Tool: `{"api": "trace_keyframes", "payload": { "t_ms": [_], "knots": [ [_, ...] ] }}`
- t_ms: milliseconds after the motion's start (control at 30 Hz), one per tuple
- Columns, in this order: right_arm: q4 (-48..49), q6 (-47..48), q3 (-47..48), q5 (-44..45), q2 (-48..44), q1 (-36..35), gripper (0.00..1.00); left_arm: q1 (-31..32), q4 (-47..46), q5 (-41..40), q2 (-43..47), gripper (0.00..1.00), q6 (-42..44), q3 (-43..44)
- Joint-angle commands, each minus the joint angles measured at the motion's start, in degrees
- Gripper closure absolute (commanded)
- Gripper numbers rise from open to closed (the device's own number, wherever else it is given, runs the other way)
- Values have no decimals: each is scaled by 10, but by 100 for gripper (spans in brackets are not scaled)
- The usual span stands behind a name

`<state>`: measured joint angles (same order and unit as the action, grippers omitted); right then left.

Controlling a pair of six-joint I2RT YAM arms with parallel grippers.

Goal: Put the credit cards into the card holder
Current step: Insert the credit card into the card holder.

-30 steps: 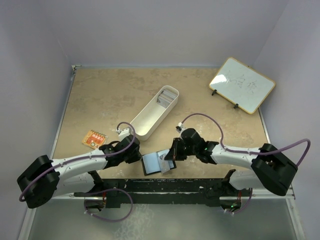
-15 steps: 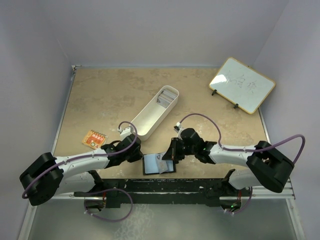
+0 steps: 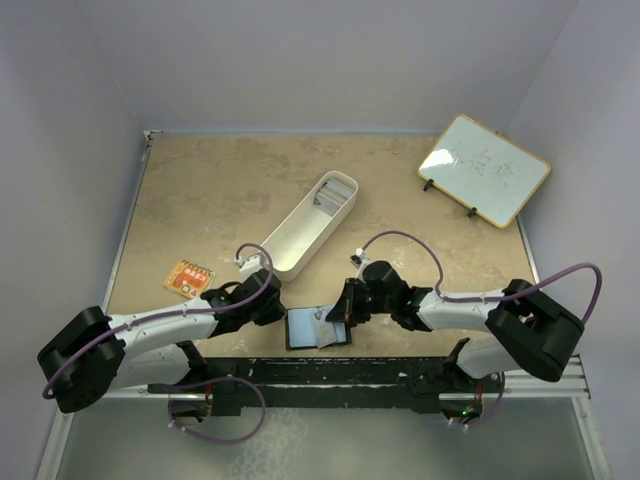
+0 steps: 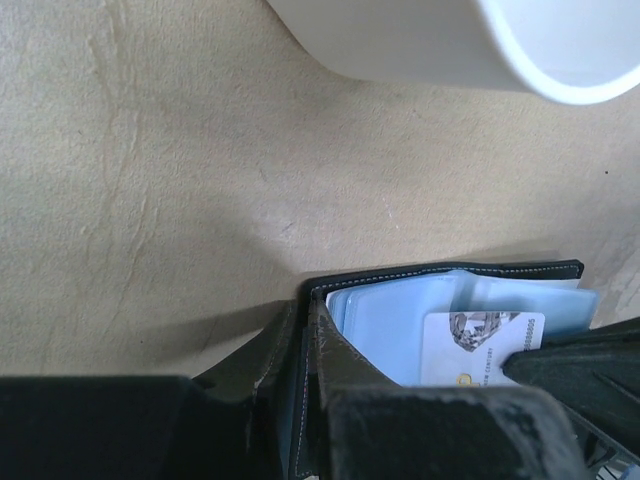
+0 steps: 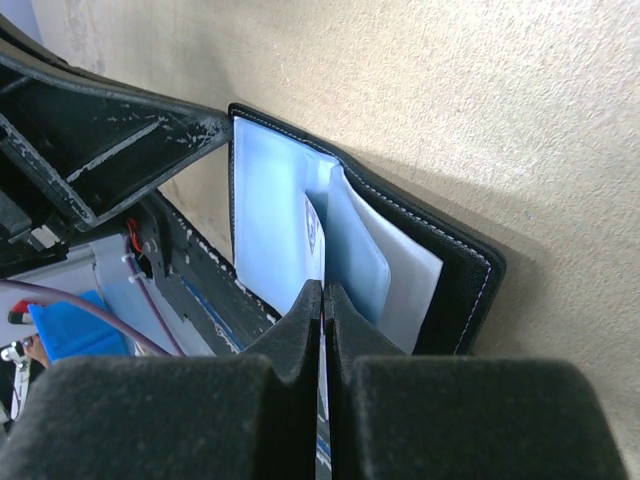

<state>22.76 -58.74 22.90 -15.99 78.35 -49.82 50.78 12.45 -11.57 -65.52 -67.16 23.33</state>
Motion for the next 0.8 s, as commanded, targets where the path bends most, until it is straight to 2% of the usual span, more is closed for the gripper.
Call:
{"api": "trace_keyframes", "payload": {
  "t_ms": [0, 767],
  "knots": [
    [37, -10, -17, 29, 16, 0, 100, 5, 8, 16, 22, 95, -24, -20],
    [83, -22, -27, 73, 33, -1, 100, 6, -34, 59, 83, 96, -72, -61]
  ]
}}
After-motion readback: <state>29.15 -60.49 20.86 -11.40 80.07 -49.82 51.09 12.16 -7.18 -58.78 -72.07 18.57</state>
